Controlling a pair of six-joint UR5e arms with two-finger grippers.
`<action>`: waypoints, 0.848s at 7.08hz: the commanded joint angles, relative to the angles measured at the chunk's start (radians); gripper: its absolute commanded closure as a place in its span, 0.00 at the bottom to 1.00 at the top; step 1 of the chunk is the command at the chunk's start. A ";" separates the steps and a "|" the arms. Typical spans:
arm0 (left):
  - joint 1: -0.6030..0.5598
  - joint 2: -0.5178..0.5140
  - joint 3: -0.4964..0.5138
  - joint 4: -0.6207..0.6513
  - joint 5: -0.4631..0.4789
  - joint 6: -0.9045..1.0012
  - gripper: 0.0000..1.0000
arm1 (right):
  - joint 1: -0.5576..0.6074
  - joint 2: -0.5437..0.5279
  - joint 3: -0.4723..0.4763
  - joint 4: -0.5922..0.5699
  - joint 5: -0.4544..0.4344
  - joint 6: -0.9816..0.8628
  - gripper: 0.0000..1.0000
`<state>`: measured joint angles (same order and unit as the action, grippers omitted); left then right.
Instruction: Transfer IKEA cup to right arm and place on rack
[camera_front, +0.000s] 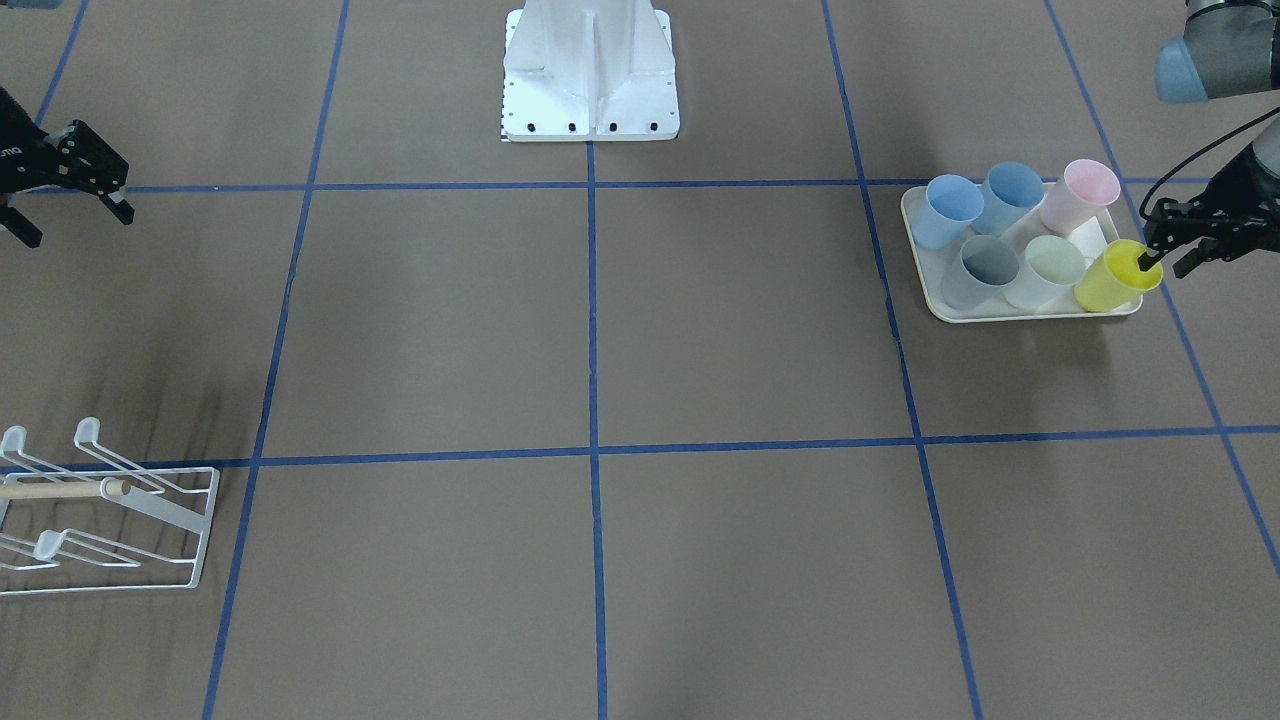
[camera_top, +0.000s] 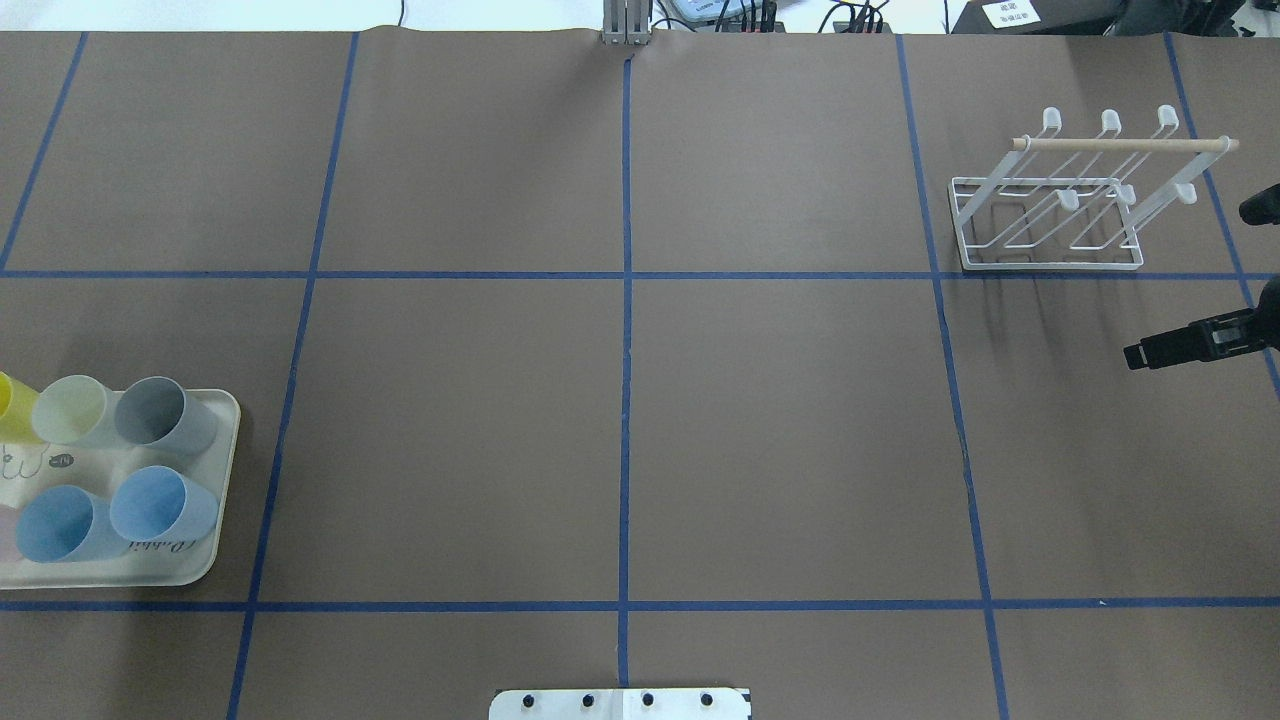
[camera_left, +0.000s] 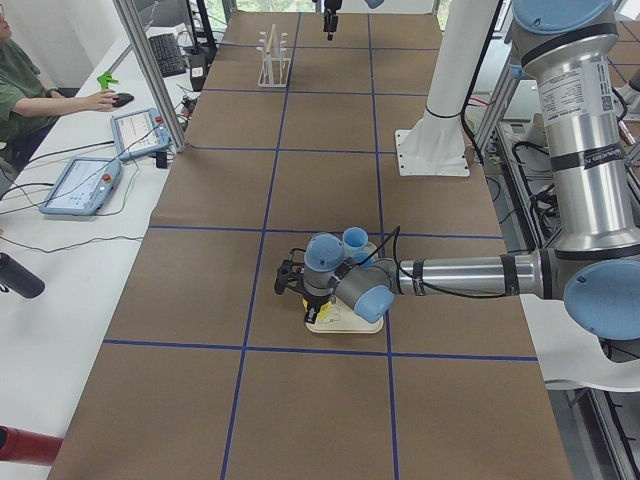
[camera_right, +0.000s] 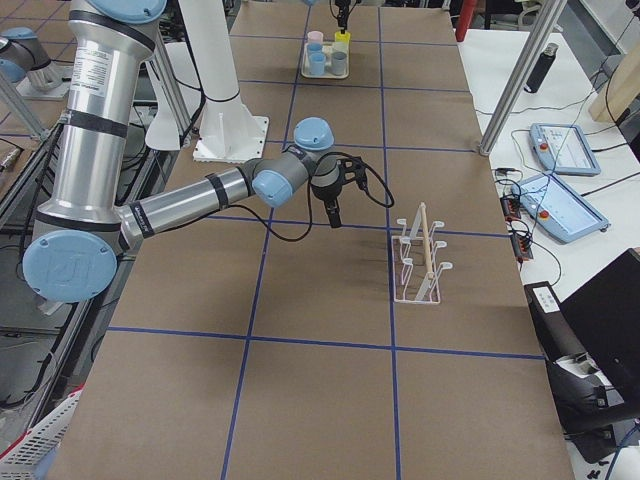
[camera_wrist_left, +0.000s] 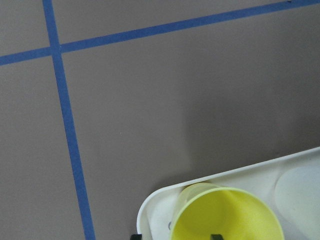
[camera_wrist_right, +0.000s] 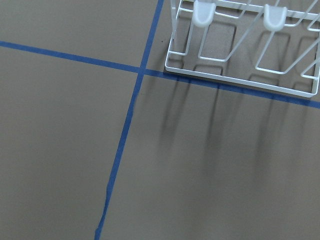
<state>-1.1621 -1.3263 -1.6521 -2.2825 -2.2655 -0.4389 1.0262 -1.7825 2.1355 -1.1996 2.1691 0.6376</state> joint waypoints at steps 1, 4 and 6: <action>0.002 -0.001 0.002 0.000 0.000 0.000 0.58 | 0.000 0.000 0.000 0.000 -0.002 0.001 0.00; 0.005 -0.008 0.015 0.000 -0.005 0.002 0.67 | 0.000 0.001 -0.002 0.000 -0.008 -0.001 0.00; 0.005 -0.010 0.018 0.000 -0.008 0.000 0.80 | 0.000 0.001 -0.003 0.000 -0.009 0.001 0.00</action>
<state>-1.1569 -1.3351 -1.6366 -2.2826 -2.2707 -0.4377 1.0262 -1.7811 2.1333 -1.1996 2.1611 0.6371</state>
